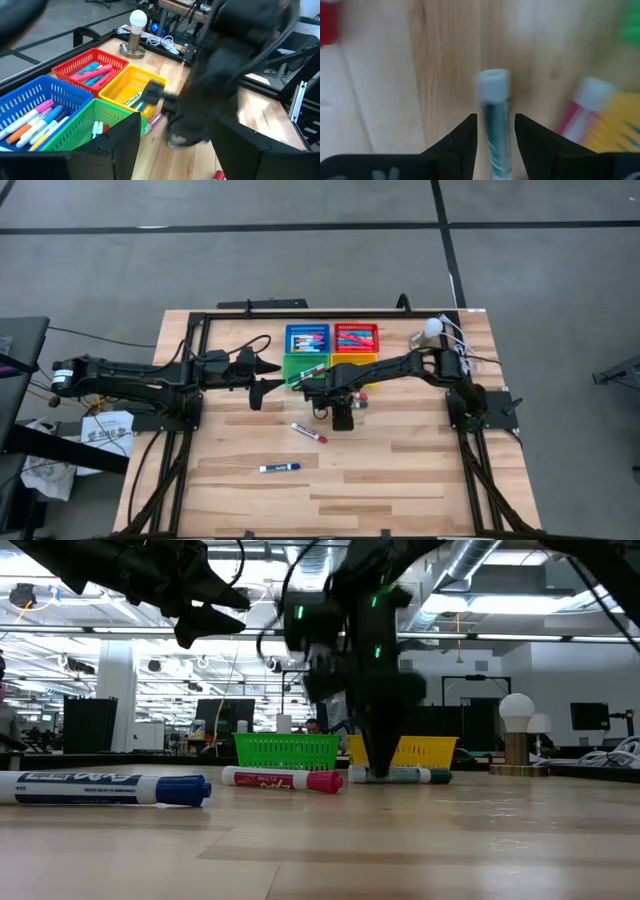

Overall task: Pick & Place Markers
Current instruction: Put the large green marker into the yellow bin

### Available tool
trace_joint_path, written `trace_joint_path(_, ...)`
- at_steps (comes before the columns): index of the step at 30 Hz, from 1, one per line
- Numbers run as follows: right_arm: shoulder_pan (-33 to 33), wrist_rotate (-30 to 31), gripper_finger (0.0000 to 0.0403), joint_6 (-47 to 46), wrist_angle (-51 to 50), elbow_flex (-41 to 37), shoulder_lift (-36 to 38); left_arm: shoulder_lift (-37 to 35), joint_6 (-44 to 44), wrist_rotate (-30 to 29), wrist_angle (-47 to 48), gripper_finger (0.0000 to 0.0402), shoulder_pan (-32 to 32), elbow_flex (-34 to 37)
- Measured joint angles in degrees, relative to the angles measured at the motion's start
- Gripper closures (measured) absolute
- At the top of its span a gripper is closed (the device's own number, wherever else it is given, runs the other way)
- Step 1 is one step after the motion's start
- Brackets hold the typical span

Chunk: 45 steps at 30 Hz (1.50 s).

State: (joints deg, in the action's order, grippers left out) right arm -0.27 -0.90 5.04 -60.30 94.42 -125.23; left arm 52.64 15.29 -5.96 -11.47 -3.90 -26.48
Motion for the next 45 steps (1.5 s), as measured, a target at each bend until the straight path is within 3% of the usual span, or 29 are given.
trace_joint_path(18,2.0,-0.6,0.0283,-0.1,3.7,-0.2,-0.9,0.0,-1.5,0.0,0.0,0.0174,0.0,0.0)
trace_joint_path(29,4.8,-0.4,0.0341,-5.6,6.2,-0.2,-0.8,0.0,-1.5,0.0,0.0,0.0174,0.0,0.0)
trace_joint_path(39,5.9,-0.8,0.0337,-7.0,5.6,-0.2,0.8,0.0,-1.3,0.0,0.0,0.0174,0.0,0.0)
trace_joint_path(45,4.9,-7.7,0.0337,-6.2,4.8,-0.2,7.3,0.0,-1.3,0.0,-0.1,0.0174,0.0,0.0)
